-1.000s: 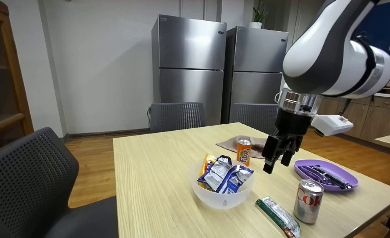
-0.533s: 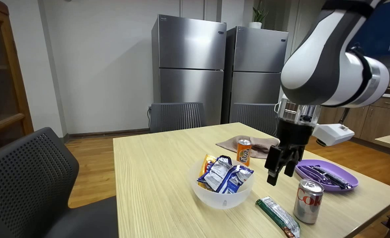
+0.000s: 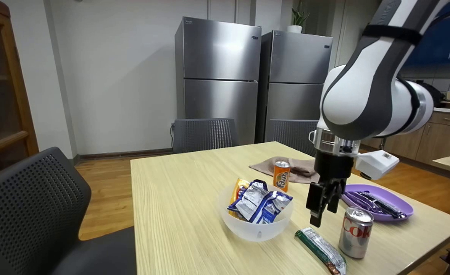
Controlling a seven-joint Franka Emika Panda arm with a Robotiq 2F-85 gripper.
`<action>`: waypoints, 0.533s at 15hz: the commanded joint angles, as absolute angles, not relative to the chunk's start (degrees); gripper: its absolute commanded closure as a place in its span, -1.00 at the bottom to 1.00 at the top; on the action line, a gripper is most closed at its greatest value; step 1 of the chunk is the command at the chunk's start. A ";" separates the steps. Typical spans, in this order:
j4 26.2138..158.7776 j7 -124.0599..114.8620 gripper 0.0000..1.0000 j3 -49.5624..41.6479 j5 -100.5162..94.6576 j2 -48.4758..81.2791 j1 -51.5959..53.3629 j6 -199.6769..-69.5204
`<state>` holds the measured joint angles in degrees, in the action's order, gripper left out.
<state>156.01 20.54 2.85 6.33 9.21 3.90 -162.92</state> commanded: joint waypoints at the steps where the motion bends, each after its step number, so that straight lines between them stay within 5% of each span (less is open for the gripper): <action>1: 152.60 15.46 -1.00 2.45 -0.74 11.83 3.90 -160.57; 8: 149.69 13.01 -1.00 2.56 -3.87 16.24 3.44 -160.23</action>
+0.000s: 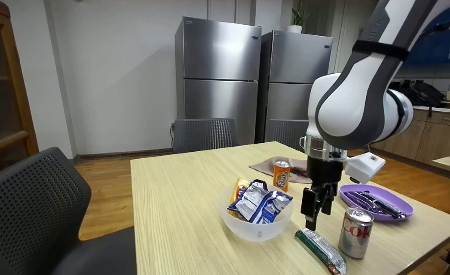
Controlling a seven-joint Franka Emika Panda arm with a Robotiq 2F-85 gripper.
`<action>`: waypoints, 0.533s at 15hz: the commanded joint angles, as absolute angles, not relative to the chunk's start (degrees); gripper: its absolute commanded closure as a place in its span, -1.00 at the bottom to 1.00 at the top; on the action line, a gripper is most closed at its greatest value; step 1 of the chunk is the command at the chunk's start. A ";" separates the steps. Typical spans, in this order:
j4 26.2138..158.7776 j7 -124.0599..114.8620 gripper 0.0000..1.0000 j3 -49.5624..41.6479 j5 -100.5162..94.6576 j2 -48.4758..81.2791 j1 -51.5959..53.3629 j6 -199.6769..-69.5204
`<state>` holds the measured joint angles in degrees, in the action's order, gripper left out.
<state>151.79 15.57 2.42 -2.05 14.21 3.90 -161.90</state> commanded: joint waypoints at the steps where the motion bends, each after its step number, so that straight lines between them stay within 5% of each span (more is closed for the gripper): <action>1: 149.48 13.28 -1.00 2.85 -3.42 16.89 3.18 -160.51; 8: 147.24 10.52 -1.00 1.71 -4.06 21.05 3.77 -160.99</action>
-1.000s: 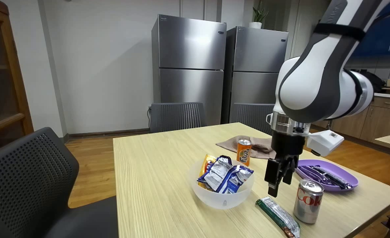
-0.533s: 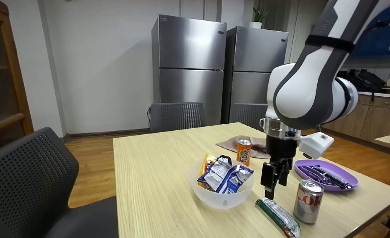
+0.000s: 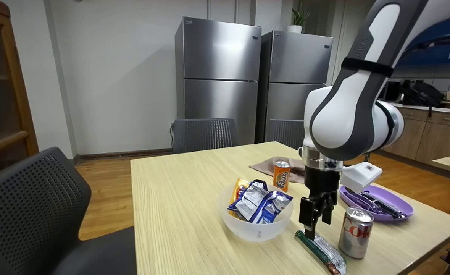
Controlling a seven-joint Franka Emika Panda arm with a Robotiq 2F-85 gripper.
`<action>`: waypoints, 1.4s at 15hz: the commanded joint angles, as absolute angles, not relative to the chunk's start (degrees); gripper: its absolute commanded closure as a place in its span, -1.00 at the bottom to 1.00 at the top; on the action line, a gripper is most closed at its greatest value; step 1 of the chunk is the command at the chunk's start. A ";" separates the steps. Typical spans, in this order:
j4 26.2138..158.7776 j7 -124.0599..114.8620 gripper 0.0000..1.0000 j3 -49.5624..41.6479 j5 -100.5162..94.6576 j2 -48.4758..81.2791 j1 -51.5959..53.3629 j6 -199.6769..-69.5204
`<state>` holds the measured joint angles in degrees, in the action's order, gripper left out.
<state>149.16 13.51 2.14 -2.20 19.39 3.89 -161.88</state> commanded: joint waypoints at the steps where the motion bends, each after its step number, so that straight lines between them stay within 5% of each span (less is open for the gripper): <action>1: 146.94 10.07 -1.00 1.37 -4.43 21.53 4.14 -160.95; 10: 146.19 7.75 -1.00 0.84 -4.91 23.23 4.98 -161.53; 12: 146.27 7.42 -0.47 0.78 -4.99 23.17 5.07 -161.64; 17: 146.63 7.15 0.34 0.84 -4.99 22.82 4.94 -161.67; 19: 146.61 7.17 0.65 0.87 -5.00 22.82 4.94 -161.56; 21: 146.57 7.11 0.73 1.05 -4.78 22.86 4.88 -161.45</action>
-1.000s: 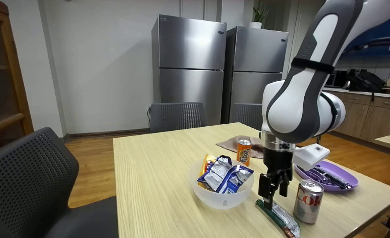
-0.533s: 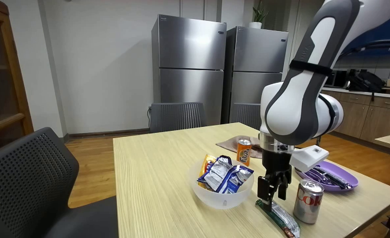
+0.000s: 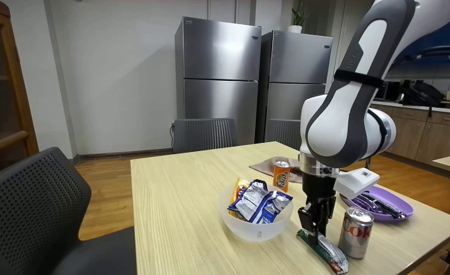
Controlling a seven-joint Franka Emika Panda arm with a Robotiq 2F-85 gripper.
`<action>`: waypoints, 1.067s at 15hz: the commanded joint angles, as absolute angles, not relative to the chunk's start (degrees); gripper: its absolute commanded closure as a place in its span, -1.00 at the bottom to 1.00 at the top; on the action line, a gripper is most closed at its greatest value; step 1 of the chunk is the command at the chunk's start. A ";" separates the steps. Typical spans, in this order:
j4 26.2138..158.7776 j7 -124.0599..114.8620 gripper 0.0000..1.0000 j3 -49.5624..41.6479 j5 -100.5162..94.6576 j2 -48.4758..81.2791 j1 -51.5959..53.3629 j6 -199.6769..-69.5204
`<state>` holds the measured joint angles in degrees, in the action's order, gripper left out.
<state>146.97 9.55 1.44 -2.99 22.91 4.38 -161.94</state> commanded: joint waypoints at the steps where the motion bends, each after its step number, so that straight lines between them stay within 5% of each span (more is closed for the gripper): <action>1: 146.57 7.15 0.73 1.28 -4.48 22.83 4.71 -161.21; 16: 153.33 9.63 0.73 5.48 0.37 9.48 1.23 -157.47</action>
